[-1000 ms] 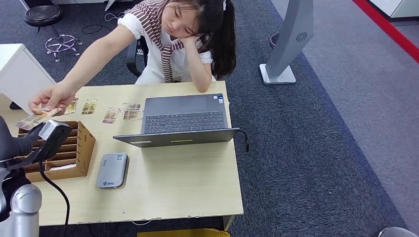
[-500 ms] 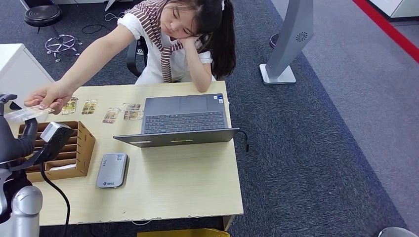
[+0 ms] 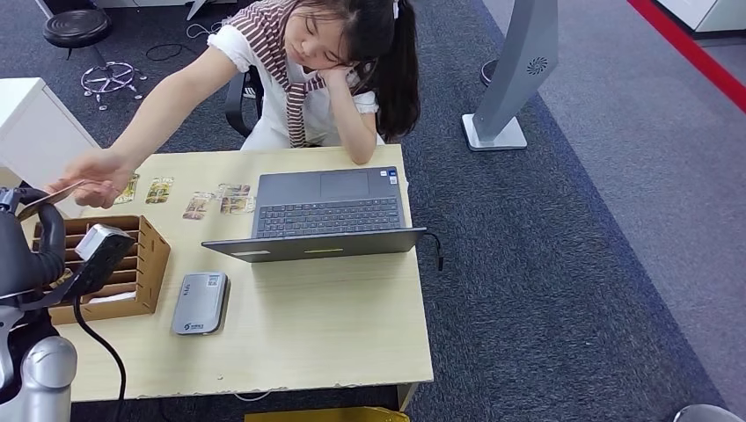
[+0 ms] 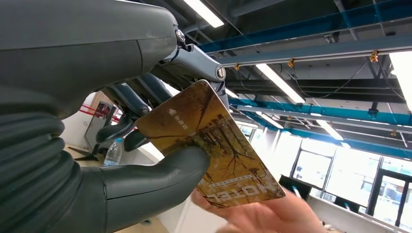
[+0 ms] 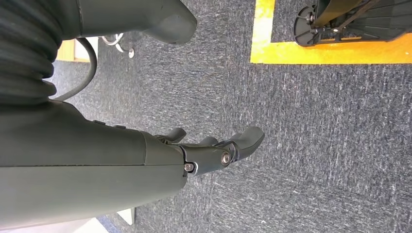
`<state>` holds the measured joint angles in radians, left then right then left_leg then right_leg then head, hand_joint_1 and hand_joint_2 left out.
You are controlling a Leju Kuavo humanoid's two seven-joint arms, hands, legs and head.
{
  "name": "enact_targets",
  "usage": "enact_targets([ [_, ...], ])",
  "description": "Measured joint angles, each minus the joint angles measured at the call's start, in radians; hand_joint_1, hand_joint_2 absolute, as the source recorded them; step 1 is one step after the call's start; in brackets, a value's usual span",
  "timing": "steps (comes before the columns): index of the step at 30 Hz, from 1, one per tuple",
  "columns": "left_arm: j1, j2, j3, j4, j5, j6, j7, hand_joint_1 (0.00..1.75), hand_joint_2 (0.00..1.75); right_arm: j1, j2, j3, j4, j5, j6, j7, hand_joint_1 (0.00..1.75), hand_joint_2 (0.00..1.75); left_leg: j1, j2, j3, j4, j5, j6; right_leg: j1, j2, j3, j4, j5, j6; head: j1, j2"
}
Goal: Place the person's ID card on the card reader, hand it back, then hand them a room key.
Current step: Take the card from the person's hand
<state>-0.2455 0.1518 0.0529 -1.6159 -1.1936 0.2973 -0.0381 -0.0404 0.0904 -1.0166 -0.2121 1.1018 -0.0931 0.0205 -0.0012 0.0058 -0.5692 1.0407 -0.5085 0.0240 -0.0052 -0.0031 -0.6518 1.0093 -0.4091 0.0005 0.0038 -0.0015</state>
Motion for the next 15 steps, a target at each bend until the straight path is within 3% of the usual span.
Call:
enact_targets([
  [15,0.170,-0.019,-0.041,0.039,-0.008,0.013,-0.052,1.75,1.75,0.000,0.000,0.000,0.003,0.014,0.000,0.002,0.00,1.75,0.000,0.000,0.000,0.000,0.000,0.000,0.000,0.001,-0.001,0.000,-0.001,0.001,0.000,0.000],
])
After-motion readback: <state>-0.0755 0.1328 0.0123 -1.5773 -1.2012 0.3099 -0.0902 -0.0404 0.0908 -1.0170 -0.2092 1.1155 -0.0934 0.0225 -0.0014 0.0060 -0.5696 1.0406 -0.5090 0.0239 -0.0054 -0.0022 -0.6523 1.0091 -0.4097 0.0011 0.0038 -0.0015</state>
